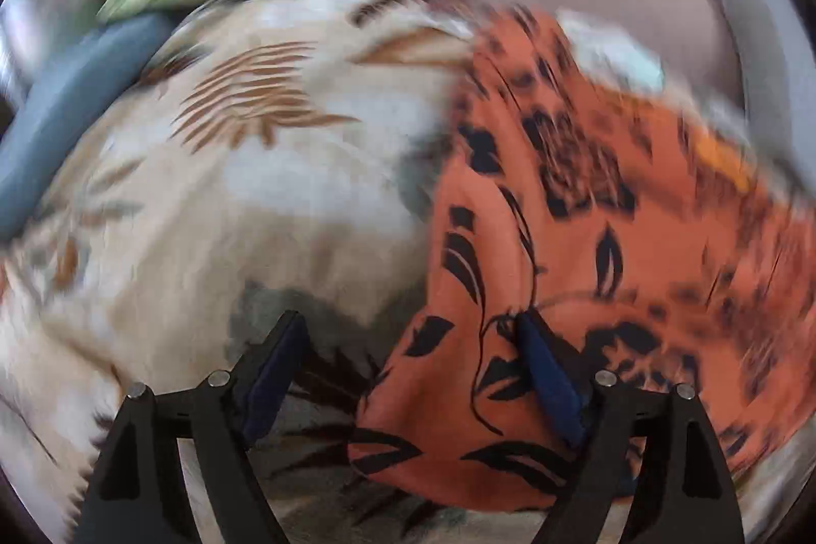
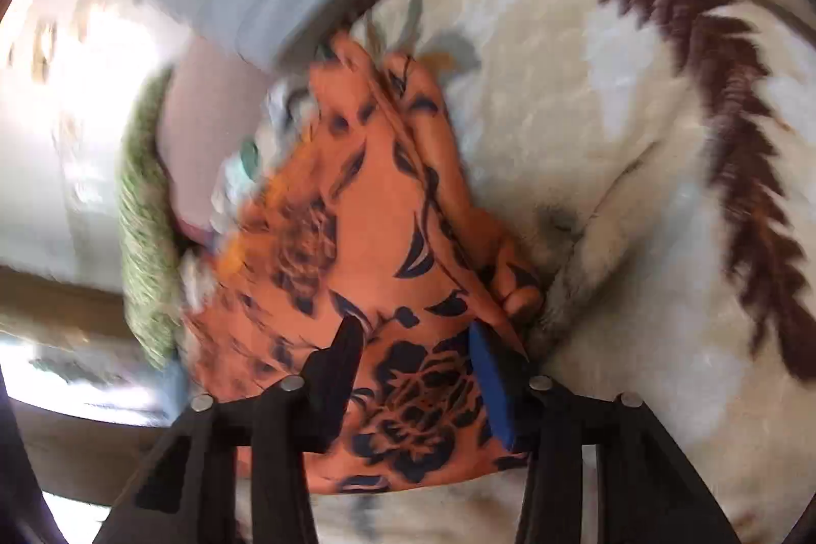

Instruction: Fold small clothes

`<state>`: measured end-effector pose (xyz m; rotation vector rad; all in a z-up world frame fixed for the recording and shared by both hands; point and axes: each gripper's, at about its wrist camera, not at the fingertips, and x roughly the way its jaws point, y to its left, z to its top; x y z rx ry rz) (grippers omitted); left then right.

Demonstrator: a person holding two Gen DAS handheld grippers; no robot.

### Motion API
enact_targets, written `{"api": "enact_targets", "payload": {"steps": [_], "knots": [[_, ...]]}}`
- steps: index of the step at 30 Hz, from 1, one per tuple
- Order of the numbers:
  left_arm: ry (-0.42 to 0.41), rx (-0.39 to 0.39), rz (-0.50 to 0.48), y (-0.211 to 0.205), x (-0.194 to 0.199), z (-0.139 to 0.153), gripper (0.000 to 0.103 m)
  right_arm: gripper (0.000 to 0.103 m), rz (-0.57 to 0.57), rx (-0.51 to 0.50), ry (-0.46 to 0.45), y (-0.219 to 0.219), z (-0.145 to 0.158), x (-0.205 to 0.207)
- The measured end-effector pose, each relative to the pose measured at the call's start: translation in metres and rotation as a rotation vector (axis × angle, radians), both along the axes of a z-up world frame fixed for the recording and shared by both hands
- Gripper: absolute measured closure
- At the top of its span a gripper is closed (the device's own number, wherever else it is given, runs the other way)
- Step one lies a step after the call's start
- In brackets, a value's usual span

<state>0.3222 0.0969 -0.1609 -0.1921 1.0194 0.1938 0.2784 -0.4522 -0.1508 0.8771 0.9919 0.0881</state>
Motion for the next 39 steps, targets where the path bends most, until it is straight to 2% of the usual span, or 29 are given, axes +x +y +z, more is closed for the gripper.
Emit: {"api": "enact_targets", "payload": {"steps": [1,2,3,5,8,11,12,15,16,17,20,24,26,28,30,32,33,34,36,37,38,39], "knots": [[-0.005,0.006,0.010,0.001,-0.001,0.006,0.018,0.043,0.007,-0.061,-0.037,0.004,0.015,-0.006],[-0.044,0.016,0.012,0.000,-0.007,0.018,0.018,0.035,0.011,-0.142,-0.080,0.007,0.034,-0.015],[-0.081,0.007,0.002,0.000,-0.012,0.026,0.018,0.035,0.005,-0.178,-0.132,0.008,0.052,-0.030],[-0.163,-0.036,-0.011,0.004,-0.032,0.048,0.018,0.035,-0.020,-0.113,-0.184,-0.003,0.063,-0.051],[-0.202,-0.124,0.025,0.020,-0.057,0.054,0.018,0.035,-0.060,0.006,-0.191,-0.002,0.048,-0.083],[-0.148,-0.243,0.058,0.034,-0.069,0.039,0.018,0.035,-0.056,0.082,-0.132,0.008,0.012,-0.089],[-0.132,-0.264,0.069,0.036,-0.069,0.033,0.018,0.035,-0.062,0.098,-0.120,0.008,0.002,-0.086],[-0.089,-0.395,0.127,0.045,-0.072,0.016,0.018,0.035,-0.089,0.194,-0.125,0.004,-0.014,-0.072],[-0.072,-0.449,0.143,0.047,-0.071,0.009,0.018,0.035,-0.093,0.201,-0.119,0.003,-0.018,-0.069],[-0.065,-0.471,0.154,0.048,-0.069,0.006,0.018,0.035,-0.074,0.206,-0.114,0.006,-0.022,-0.062],[-0.063,-0.498,0.155,0.039,-0.068,0.003,0.018,0.035,-0.077,0.166,-0.044,0.014,-0.032,-0.048],[-0.047,-0.498,0.166,0.038,-0.057,-0.004,0.018,0.034,-0.130,0.204,-0.033,0.009,-0.036,-0.045],[-0.037,-0.503,0.186,0.041,-0.051,-0.007,0.025,0.034,-0.126,0.189,-0.021,0.010,-0.037,-0.040],[-0.022,-0.486,0.170,0.041,-0.045,-0.004,0.079,0.034,-0.136,0.189,-0.020,0.011,-0.036,-0.037],[-0.017,-0.461,0.148,0.039,-0.041,-0.002,0.079,0.034,-0.138,0.173,-0.039,0.013,-0.026,-0.035],[-0.015,-0.448,0.145,0.038,-0.040,-0.006,0.079,0.034,-0.150,0.126,-0.002,0.017,-0.026,-0.029],[-0.012,-0.457,0.153,0.039,-0.040,-0.010,0.077,0.034,-0.156,0.116,0.034,0.019,-0.033,-0.025],[-0.012,-0.462,0.166,0.040,-0.040,-0.011,0.067,0.034,-0.167,0.110,0.075,0.019,-0.041,-0.021],[-0.019,-0.481,0.163,0.040,-0.039,-0.012,0.061,0.034,-0.204,0.121,0.077,0.018,-0.042,-0.019],[-0.011,-0.461,0.157,0.038,-0.037,-0.010,0.068,0.036,-0.186,0.100,0.060,0.021,-0.037,-0.013],[-0.006,-0.439,0.142,0.035,-0.034,-0.007,0.080,0.061,-0.174,0.077,0.049,0.022,-0.034,-0.010],[-0.006,-0.435,0.123,0.033,-0.032,-0.004,0.088,0.085,-0.175,0.058,0.056,0.022,-0.034,-0.007]]}}
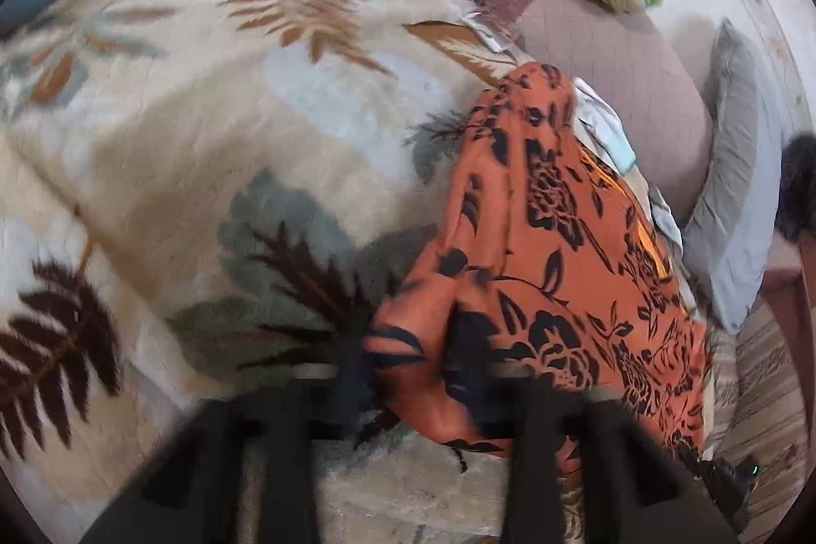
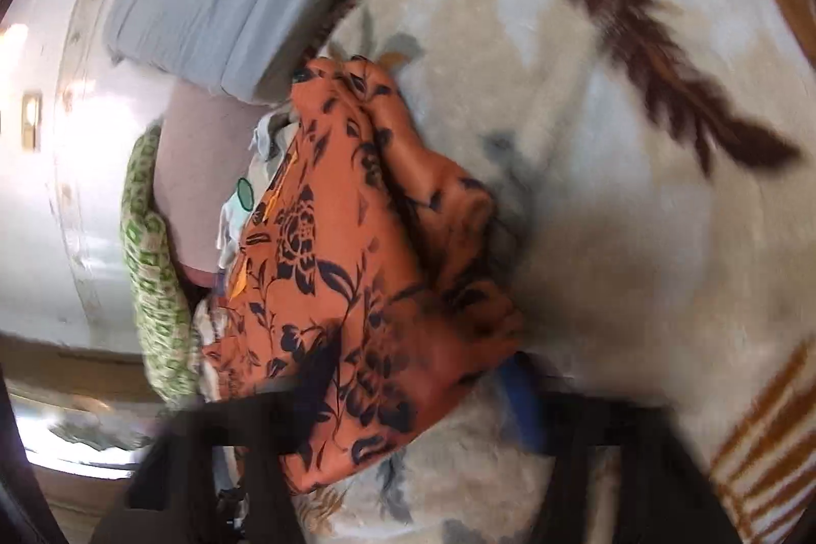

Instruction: Fold small clothes

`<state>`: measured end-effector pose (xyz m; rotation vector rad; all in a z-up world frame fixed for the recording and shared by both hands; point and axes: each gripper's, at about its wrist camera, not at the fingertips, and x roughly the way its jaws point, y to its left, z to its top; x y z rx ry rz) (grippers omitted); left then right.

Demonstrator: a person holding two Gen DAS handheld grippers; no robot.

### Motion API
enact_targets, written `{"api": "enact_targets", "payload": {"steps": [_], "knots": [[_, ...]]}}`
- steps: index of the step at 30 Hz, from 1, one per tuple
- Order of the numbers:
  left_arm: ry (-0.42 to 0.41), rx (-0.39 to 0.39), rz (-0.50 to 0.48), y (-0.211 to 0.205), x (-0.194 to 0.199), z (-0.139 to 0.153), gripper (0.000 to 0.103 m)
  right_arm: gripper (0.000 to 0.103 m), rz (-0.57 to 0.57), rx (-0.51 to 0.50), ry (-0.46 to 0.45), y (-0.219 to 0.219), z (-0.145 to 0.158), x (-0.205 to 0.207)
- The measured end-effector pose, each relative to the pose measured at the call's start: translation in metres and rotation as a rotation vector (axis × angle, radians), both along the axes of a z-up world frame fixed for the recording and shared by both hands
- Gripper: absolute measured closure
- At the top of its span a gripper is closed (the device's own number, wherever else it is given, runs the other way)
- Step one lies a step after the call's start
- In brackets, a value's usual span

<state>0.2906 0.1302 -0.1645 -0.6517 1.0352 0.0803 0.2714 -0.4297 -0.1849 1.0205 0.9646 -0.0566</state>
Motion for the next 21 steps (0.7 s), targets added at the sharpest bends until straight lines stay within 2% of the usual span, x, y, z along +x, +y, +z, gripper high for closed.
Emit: {"api": "enact_targets", "payload": {"steps": [2,4,9,14,18,20,21], "knots": [[-0.005,0.007,0.014,0.001,0.002,0.010,0.090,0.092,0.020,-0.034,0.007,0.003,0.004,0.005],[-0.031,0.028,0.023,0.003,0.001,0.028,0.091,0.093,0.043,-0.076,-0.006,0.008,0.015,0.005],[-0.129,0.080,0.013,-0.003,-0.012,0.080,0.091,0.094,0.070,-0.127,-0.091,0.012,0.068,-0.003],[-0.208,0.109,0.022,0.001,-0.063,0.126,0.091,0.094,0.092,-0.167,-0.149,0.016,0.117,-0.037],[-0.209,0.110,0.013,0.007,-0.129,0.125,0.091,0.094,0.110,-0.172,-0.161,0.018,0.121,-0.105],[-0.159,0.122,0.012,0.008,-0.158,0.102,0.090,0.094,0.123,-0.174,-0.132,0.024,0.105,-0.141],[-0.122,0.124,0.005,0.008,-0.165,0.087,0.089,0.094,0.121,-0.163,-0.099,0.024,0.088,-0.161]]}}
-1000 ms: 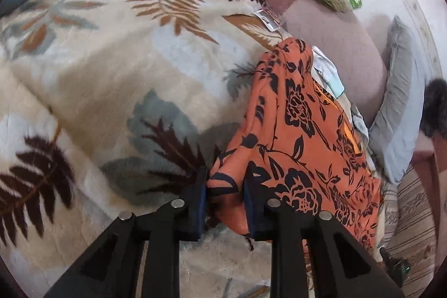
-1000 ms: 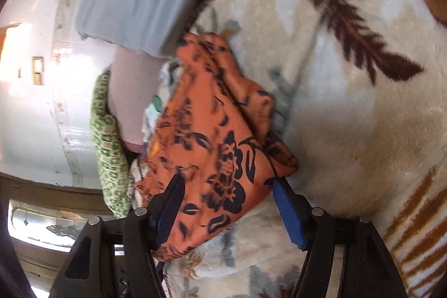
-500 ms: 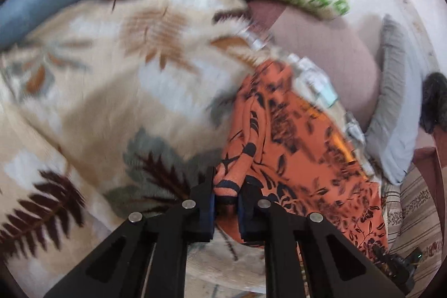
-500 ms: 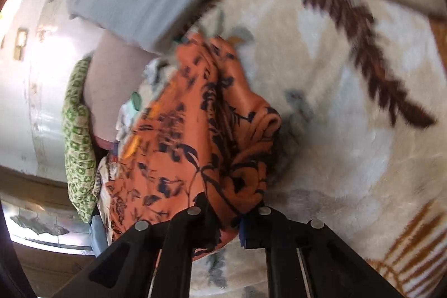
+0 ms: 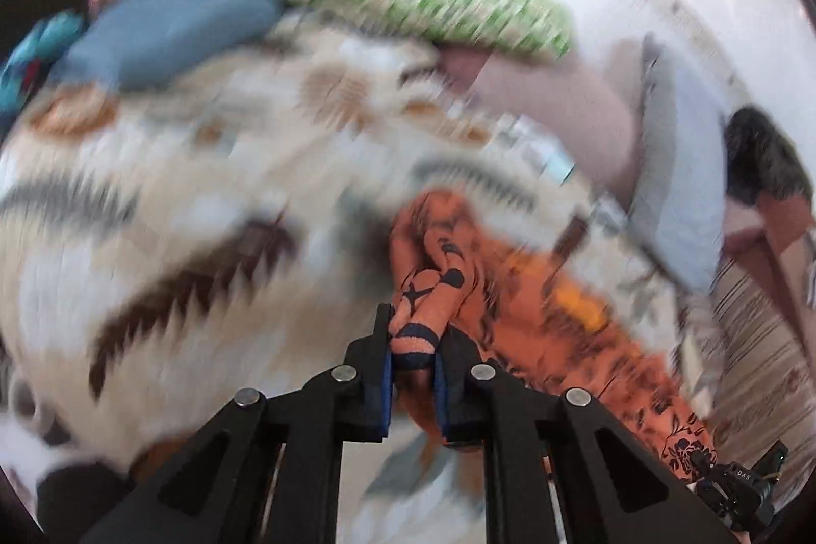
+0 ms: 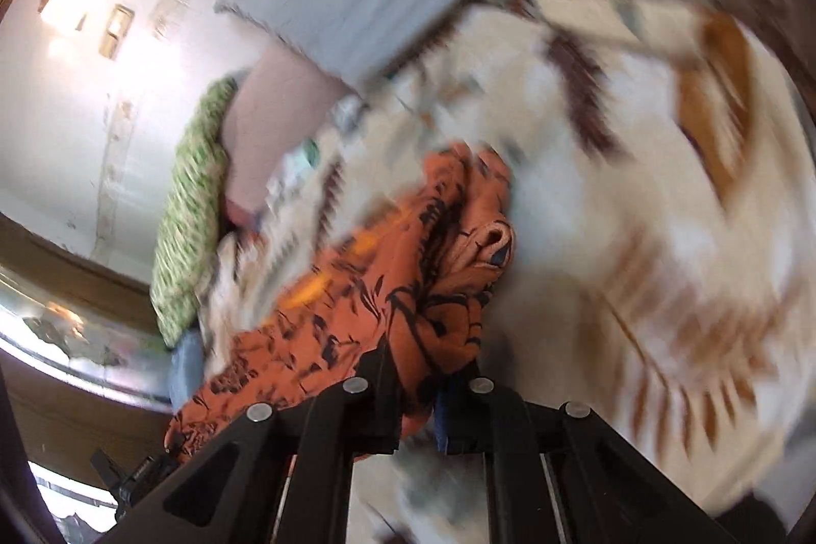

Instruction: Fold small clothes

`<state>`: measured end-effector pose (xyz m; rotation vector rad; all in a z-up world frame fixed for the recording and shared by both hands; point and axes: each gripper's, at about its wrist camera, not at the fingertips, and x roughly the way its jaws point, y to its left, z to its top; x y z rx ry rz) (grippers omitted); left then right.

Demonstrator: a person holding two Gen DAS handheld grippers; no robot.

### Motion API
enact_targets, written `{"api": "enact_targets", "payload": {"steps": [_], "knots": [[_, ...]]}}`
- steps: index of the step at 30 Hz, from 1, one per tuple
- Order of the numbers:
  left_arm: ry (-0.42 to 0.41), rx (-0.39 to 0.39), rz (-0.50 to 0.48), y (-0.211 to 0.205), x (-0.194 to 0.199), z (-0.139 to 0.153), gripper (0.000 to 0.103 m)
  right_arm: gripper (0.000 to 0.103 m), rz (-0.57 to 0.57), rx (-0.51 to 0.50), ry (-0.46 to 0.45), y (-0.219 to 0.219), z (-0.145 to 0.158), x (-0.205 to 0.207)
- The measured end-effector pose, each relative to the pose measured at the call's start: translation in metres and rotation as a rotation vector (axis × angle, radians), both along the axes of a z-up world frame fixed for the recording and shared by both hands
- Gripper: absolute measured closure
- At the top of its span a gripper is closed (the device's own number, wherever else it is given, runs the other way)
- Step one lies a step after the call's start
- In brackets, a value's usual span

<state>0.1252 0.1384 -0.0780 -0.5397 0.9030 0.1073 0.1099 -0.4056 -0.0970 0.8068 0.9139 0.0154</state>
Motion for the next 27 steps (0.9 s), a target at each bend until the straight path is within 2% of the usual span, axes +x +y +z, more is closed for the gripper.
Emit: {"api": "enact_targets", "payload": {"steps": [2,4,5,6,7,8,9,12,13,15,17,20,22,26,27], "knots": [[0.114,0.015,0.019,0.002,-0.005,-0.042,0.085,0.094,-0.004,0.031,0.057,0.000,-0.034,-0.016],[0.208,0.008,0.016,0.007,0.001,-0.075,0.073,0.090,-0.016,0.088,0.120,-0.005,-0.070,-0.019],[0.188,-0.016,0.030,0.011,-0.001,-0.077,0.072,0.087,-0.015,0.083,0.143,-0.006,-0.081,-0.017],[0.182,-0.022,0.041,0.014,-0.002,-0.072,0.066,0.084,-0.012,0.087,0.158,-0.005,-0.087,-0.016],[0.188,-0.008,0.063,0.016,-0.004,-0.062,0.060,0.079,-0.016,0.092,0.157,-0.005,-0.085,-0.016],[0.165,0.003,0.087,0.019,-0.008,-0.049,0.060,0.069,-0.010,0.074,0.146,-0.005,-0.077,-0.017],[0.130,0.016,0.098,0.022,-0.011,-0.036,0.059,0.065,-0.008,0.039,0.128,-0.005,-0.066,-0.019],[0.003,0.149,0.099,0.016,-0.019,0.009,0.054,0.064,-0.071,-0.156,0.033,-0.009,-0.013,-0.028],[-0.036,0.184,0.075,0.010,-0.017,0.021,0.051,0.063,-0.066,-0.190,-0.001,-0.008,0.002,-0.026],[-0.084,0.206,-0.022,-0.008,-0.004,0.031,0.048,0.048,0.036,-0.257,-0.046,0.007,0.028,-0.005],[-0.102,0.220,-0.111,-0.027,0.013,0.029,0.048,0.047,0.154,-0.349,-0.088,0.028,0.044,0.025],[-0.089,0.279,-0.162,-0.040,0.047,0.017,0.048,0.047,0.259,-0.492,-0.058,0.044,0.039,0.080],[-0.063,0.295,-0.193,-0.037,0.076,0.005,0.048,0.047,0.321,-0.595,-0.017,0.050,0.024,0.115],[-0.009,0.325,-0.215,-0.028,0.110,-0.010,0.048,0.048,0.410,-0.635,0.079,0.049,-0.015,0.151],[-0.013,0.320,-0.217,-0.026,0.113,-0.012,0.048,0.054,0.417,-0.644,0.090,0.048,-0.021,0.154]]}}
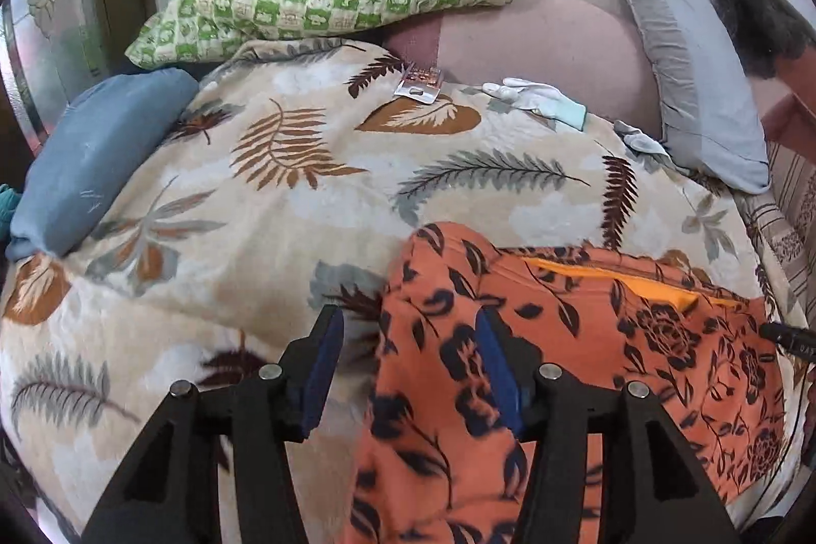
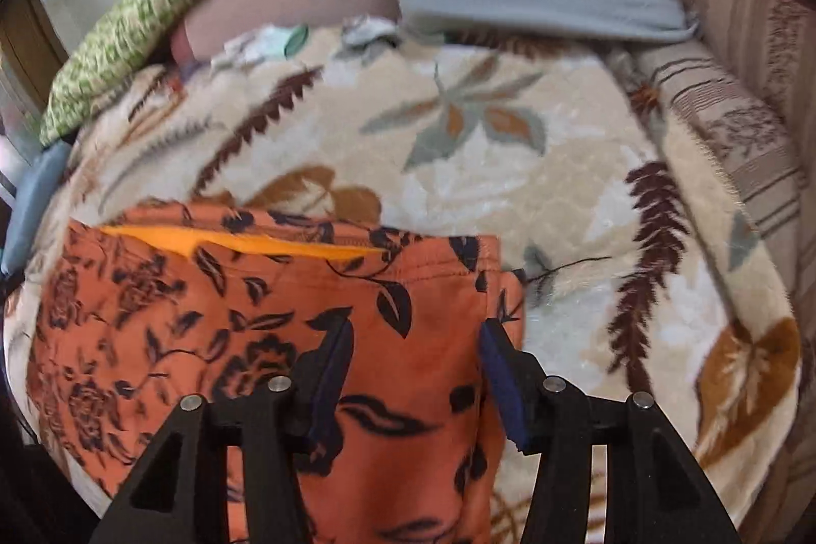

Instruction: Fold small clothes

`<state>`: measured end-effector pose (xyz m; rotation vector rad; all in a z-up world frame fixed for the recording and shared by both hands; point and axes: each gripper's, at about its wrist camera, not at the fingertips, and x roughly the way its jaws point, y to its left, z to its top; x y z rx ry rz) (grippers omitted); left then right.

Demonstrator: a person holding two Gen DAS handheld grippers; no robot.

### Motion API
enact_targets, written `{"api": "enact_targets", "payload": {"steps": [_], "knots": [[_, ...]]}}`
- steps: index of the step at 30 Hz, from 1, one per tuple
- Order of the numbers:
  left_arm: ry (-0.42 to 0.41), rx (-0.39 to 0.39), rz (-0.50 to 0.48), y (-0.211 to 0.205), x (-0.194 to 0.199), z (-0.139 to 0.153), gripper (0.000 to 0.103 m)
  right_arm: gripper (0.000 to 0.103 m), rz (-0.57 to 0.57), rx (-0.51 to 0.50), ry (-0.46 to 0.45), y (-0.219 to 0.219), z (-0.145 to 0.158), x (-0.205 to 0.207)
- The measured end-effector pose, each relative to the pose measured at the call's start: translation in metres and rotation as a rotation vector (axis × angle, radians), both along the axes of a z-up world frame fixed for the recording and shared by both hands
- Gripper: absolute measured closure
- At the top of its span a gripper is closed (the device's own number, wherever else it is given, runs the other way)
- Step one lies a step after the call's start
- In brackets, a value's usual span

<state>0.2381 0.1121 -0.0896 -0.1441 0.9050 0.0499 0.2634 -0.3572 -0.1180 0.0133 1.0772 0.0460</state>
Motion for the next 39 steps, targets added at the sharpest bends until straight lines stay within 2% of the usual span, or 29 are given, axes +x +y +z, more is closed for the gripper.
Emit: {"api": "enact_targets", "payload": {"steps": [1,2,3,5,7,9,11,13,14,15,16,18,20,21,22,24,26,27,28,29,32,33,35,37,39], "knots": [[-0.008,-0.002,-0.006,0.000,0.003,-0.001,0.048,0.062,0.004,-0.003,0.011,0.001,-0.006,0.004],[-0.013,0.001,-0.018,-0.002,0.006,-0.003,0.048,0.081,0.005,0.003,0.032,0.000,-0.011,0.007],[-0.013,0.005,-0.026,-0.004,0.008,-0.005,0.048,0.090,0.008,-0.007,0.043,0.001,-0.015,0.009],[-0.011,0.009,-0.030,-0.008,0.011,-0.009,0.048,0.095,0.010,-0.094,0.019,0.004,-0.013,0.008],[-0.023,-0.010,-0.029,-0.012,0.009,-0.011,0.048,0.096,-0.063,-0.121,0.008,-0.009,-0.014,0.008],[-0.020,-0.041,-0.041,-0.016,0.006,-0.012,0.048,0.094,-0.090,-0.080,0.079,-0.022,-0.028,0.012],[-0.019,-0.058,-0.059,-0.023,-0.001,-0.013,0.048,0.088,-0.078,-0.103,0.027,-0.020,-0.018,0.007],[-0.028,-0.071,-0.089,-0.031,-0.010,-0.013,0.048,0.072,-0.100,-0.072,-0.051,-0.017,0.008,0.000],[-0.035,-0.079,-0.096,-0.034,-0.015,-0.013,0.048,0.049,-0.085,-0.045,-0.096,-0.011,0.021,-0.002],[-0.038,-0.091,-0.104,-0.037,-0.020,-0.014,0.048,0.037,-0.053,-0.014,-0.131,-0.002,0.033,-0.004],[-0.039,-0.112,-0.118,-0.040,-0.025,-0.015,0.048,0.037,0.022,0.040,-0.149,0.014,0.044,-0.004],[-0.055,-0.160,-0.134,-0.044,-0.037,-0.018,0.048,0.037,0.231,0.146,-0.091,0.053,0.050,0.001],[-0.053,-0.190,-0.168,-0.048,-0.045,-0.024,0.047,0.037,0.425,0.144,-0.059,0.097,0.047,0.001],[-0.048,-0.197,-0.183,-0.051,-0.048,-0.028,0.047,0.037,0.507,0.104,-0.040,0.120,0.041,0.005],[-0.042,-0.202,-0.200,-0.053,-0.051,-0.032,0.047,0.037,0.540,0.079,-0.020,0.132,0.034,0.009],[-0.031,-0.202,-0.229,-0.057,-0.053,-0.038,0.047,0.039,0.596,0.033,0.042,0.149,0.015,0.023],[-0.040,-0.206,-0.245,-0.058,-0.053,-0.041,0.047,0.039,0.642,-0.057,0.098,0.158,-0.006,0.032],[-0.039,-0.210,-0.245,-0.057,-0.052,-0.042,0.047,0.043,0.655,-0.075,0.137,0.159,-0.016,0.036],[-0.035,-0.217,-0.244,-0.056,-0.051,-0.044,0.047,0.049,0.655,-0.091,0.152,0.158,-0.022,0.039],[-0.032,-0.225,-0.239,-0.055,-0.049,-0.046,0.047,0.068,0.648,-0.105,0.165,0.157,-0.027,0.042],[-0.029,-0.243,-0.230,-0.053,-0.047,-0.048,0.047,0.089,0.642,-0.134,0.185,0.154,-0.030,0.044],[-0.030,-0.245,-0.231,-0.052,-0.047,-0.049,0.047,0.091,0.647,-0.156,0.182,0.155,-0.029,0.044],[-0.033,-0.248,-0.234,-0.052,-0.047,-0.048,0.047,0.091,0.650,-0.180,0.177,0.157,-0.026,0.043],[-0.035,-0.262,-0.234,-0.051,-0.047,-0.047,0.047,0.089,0.667,-0.137,0.166,0.162,-0.019,0.039],[-0.041,-0.267,-0.235,-0.050,-0.048,-0.046,0.047,0.069,0.678,-0.091,0.132,0.162,-0.010,0.040]]}}
